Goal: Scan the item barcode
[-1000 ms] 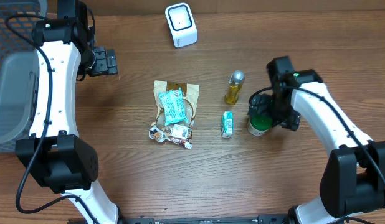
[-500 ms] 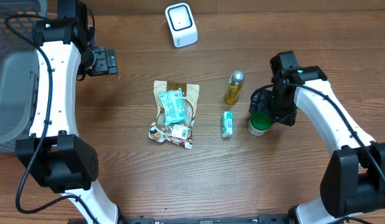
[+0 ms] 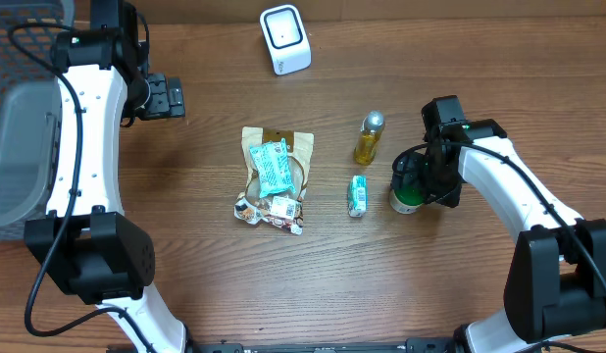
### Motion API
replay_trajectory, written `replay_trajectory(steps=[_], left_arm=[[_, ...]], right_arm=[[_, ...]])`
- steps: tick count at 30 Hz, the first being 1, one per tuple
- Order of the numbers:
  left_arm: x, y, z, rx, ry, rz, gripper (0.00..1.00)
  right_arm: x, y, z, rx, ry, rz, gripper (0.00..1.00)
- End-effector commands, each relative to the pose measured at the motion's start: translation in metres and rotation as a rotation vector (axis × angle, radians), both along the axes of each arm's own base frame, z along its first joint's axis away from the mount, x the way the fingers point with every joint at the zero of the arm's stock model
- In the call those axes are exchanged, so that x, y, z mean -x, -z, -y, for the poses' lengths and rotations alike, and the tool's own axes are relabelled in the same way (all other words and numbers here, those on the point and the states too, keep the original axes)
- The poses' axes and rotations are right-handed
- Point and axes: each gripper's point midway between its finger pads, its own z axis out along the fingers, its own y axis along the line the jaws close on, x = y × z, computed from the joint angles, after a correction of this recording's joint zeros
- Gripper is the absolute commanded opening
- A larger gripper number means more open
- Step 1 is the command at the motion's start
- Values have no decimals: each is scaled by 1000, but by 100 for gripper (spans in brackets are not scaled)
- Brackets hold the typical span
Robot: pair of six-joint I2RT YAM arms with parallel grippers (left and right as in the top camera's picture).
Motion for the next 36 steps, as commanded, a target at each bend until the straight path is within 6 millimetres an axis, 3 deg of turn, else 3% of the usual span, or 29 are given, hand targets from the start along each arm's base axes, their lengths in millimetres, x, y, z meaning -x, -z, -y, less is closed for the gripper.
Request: replay_trajectory(steps=[1,5,11,18,25,36], left_arm=[[-3,-6,-1,-9,9,18,99],[-3,-6,-1,-9,10,18,99],[-3,-6,-1,-9,9,18,100],[-3,-6,-1,-9,10,18,100],[-3,-6,-1,-9,9,18,100],[-3,-6,-1,-9,10,18,100]], right_arm=[[2,2,21,117,23,3,81],[6,1,37,210,71,-6,81],[6,1,35,196,71,-7,82],[8,2,27,147,120,-23,97],[12,9,27,147,119,-26,87],[5,14,26,140,114,11,83]])
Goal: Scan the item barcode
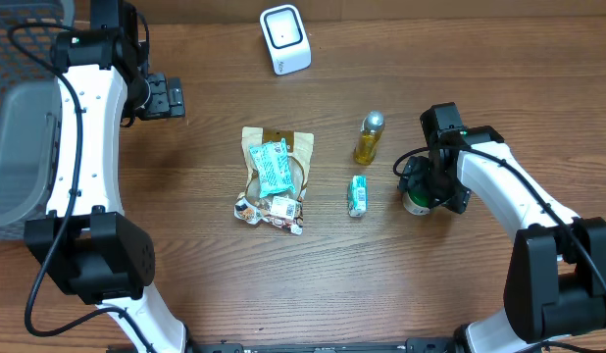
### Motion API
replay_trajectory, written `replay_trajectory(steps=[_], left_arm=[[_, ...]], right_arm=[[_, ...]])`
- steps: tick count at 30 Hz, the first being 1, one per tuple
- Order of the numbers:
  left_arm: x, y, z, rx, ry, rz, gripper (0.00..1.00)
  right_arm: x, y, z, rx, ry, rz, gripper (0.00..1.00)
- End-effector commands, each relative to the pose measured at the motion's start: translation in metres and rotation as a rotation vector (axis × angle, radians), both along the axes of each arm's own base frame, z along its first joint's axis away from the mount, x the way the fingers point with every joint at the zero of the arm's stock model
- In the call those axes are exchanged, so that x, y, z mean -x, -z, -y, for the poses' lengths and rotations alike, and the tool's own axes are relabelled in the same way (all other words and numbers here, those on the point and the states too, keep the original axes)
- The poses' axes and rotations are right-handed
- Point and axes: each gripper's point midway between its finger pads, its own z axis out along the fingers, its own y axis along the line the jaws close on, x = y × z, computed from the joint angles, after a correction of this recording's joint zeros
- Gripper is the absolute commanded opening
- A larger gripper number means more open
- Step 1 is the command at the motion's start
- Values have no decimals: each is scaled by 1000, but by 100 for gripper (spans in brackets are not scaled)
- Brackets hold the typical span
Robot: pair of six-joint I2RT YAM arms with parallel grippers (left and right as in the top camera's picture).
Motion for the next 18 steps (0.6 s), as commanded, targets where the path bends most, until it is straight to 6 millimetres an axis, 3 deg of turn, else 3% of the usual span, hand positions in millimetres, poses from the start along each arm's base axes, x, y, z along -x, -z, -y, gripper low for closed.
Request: replay_trajectory(steps=[1,18], left_arm=[[-3,-6,-1,-9,9,18,100],[-3,-6,-1,-9,9,18,100]], right_arm=[[0,3,0,-3,1,10,83],[-4,7,-8,-51,-3,32,82]])
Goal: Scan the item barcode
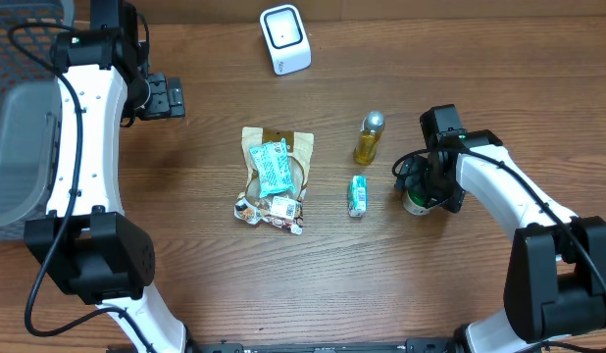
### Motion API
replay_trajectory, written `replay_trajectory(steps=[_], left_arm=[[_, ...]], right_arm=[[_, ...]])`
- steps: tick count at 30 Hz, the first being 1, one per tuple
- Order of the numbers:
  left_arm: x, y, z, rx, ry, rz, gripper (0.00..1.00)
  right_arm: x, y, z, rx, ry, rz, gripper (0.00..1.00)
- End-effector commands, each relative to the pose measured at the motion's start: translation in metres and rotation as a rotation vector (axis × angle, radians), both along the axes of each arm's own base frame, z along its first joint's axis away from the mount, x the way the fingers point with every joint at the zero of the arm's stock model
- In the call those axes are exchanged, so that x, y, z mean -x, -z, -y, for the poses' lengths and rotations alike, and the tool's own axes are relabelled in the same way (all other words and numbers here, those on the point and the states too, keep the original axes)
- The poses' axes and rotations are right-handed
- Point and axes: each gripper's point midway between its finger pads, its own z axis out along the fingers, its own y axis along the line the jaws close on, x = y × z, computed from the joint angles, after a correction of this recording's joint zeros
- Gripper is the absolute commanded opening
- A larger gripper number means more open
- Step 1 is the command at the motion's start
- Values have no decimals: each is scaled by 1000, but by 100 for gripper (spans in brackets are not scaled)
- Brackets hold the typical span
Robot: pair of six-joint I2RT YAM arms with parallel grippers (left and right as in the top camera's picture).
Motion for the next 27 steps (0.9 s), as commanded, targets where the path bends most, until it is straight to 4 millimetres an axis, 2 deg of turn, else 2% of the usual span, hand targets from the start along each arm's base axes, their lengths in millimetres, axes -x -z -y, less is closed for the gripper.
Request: replay_trajectory(steps=[1,15,27], left_arm=[[-3,-6,-1,-9,9,18,100],[-3,-6,-1,-9,9,18,100],[-3,-6,-1,-9,9,18,100]], right_arm=[[2,1,0,-6,1,-2,82],[1,3,0,-7,1,7,74],[1,3,0,-7,1,7,79]])
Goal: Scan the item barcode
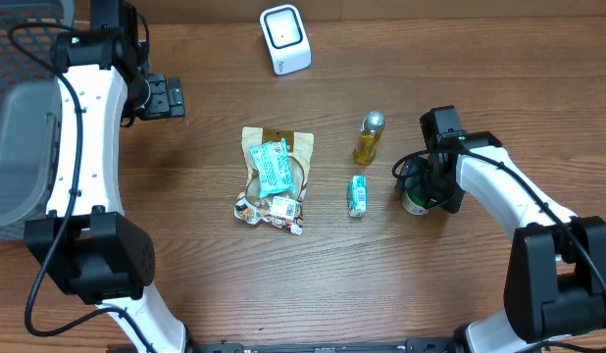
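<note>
The white barcode scanner (285, 39) stands at the far middle of the table. My right gripper (421, 186) is down over a small green and white container (413, 203), with its fingers on either side, and looks shut on it; most of the container is hidden under the wrist. A yellow bottle with a silver cap (370, 138) and a small green carton (358, 195) lie just left of it. My left gripper (168, 96) hangs at the far left, away from the items, looking shut and holding nothing.
A pile of snack bags (274, 178) lies in the middle of the table. A grey basket (14, 147) sits at the left edge, partly behind the left arm.
At first the green and white container showed plainly beside my right gripper. Then the gripper was down over it, and the container sat slightly further right and mostly covered. It has stayed so since. The left arm never moved.
</note>
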### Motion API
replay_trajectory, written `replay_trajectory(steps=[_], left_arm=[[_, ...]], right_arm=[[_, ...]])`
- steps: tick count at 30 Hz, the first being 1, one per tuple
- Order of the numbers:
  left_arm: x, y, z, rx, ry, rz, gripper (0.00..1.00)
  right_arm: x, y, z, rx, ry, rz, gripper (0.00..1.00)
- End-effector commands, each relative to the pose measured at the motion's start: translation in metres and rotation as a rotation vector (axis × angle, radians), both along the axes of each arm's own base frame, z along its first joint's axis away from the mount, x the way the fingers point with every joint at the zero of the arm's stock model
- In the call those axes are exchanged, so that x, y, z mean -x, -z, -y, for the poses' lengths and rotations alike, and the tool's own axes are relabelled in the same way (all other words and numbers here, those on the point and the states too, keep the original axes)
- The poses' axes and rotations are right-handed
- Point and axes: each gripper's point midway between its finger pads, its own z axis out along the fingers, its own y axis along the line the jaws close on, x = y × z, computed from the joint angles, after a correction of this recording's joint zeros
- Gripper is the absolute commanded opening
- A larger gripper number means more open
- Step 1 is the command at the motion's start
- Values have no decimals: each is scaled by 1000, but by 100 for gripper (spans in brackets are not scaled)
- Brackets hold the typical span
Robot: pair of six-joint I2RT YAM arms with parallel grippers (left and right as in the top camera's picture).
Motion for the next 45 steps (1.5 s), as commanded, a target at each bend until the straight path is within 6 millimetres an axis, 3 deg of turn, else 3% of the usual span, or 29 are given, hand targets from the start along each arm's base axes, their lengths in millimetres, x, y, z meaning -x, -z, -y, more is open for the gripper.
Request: replay_trajectory(steps=[1,13,20,31,45], left_arm=[[-3,-6,-1,-9,9,18,100],[-3,-6,-1,-9,9,18,100],[-3,-6,-1,-9,9,18,100],[-3,-6,-1,-9,10,18,99],[-3,-6,-1,-9,9,18,100]], right_arm=[[1,0,0,-1,1,4,79],[7,1,2,4,0,-22,79],[10,1,12,63,5,-29,70],[6,0,12,63,5,-13,80],[5,4,11,61,7,-4,73]])
